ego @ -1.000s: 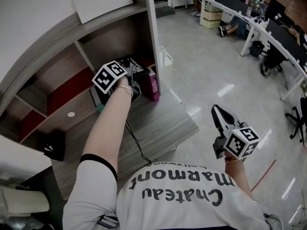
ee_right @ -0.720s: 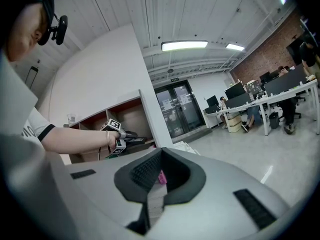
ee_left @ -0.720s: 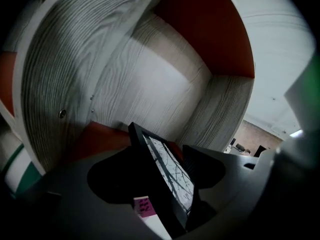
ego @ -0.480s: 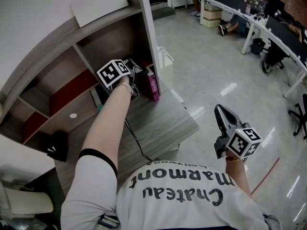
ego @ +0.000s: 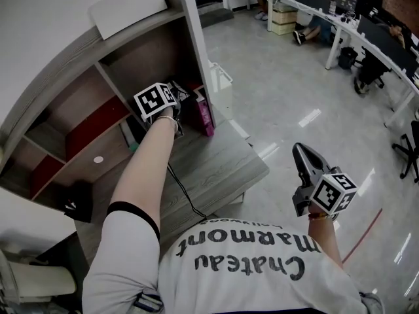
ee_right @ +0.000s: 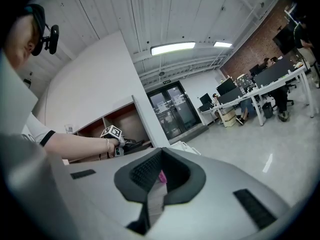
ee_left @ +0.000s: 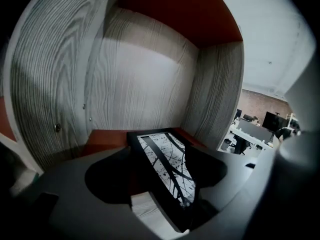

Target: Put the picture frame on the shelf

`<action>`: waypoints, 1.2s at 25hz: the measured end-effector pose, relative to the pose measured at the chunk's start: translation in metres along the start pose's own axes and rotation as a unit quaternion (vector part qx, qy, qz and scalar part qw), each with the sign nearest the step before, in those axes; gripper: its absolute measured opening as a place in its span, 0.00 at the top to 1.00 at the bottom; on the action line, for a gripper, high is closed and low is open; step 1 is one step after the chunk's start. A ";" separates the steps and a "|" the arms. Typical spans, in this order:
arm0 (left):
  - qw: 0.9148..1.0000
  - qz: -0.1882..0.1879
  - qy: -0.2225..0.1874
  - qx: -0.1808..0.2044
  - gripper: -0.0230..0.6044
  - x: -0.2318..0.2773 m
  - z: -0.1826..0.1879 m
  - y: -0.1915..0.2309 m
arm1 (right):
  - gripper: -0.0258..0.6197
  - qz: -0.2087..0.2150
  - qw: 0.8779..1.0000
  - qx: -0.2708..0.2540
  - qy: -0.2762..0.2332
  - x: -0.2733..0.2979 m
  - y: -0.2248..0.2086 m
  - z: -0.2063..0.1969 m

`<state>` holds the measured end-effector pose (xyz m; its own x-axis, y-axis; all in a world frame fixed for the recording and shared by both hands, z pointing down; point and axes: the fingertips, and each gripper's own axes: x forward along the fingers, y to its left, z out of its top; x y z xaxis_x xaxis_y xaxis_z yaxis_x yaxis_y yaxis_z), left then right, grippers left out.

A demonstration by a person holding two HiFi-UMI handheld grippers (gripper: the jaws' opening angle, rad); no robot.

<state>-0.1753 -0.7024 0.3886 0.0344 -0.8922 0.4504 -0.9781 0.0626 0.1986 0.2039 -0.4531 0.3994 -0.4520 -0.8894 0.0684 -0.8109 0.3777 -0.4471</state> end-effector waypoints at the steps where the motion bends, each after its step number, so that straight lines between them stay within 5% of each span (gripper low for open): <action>1: 1.000 0.000 0.000 0.006 0.44 0.000 -0.001 0.000 | 0.95 -0.001 1.000 0.000 0.000 -0.001 0.000 0.000; 9: 0.999 -0.017 -0.015 0.035 0.44 -0.011 0.005 -0.009 | 0.95 0.009 1.000 -0.007 0.003 -0.002 0.007 0.001; 18: 0.992 -0.100 -0.059 0.046 0.45 -0.041 0.007 -0.035 | 0.95 0.038 0.999 -0.025 0.015 0.015 0.027 0.004; 22: 0.982 -0.147 -0.098 0.064 0.67 -0.069 0.008 -0.052 | 0.95 0.056 0.998 -0.033 0.027 0.027 0.039 0.001; 30: 0.964 -0.226 -0.132 0.056 0.86 -0.134 -0.021 -0.073 | 0.95 0.121 0.991 -0.028 0.043 0.067 0.080 -0.011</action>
<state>-0.1043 -0.5782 0.3326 0.4230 -0.9006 0.1006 -0.8920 -0.3942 0.2213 0.1050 -0.4795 0.3778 -0.6633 -0.7471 0.0423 -0.6937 0.5927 -0.4093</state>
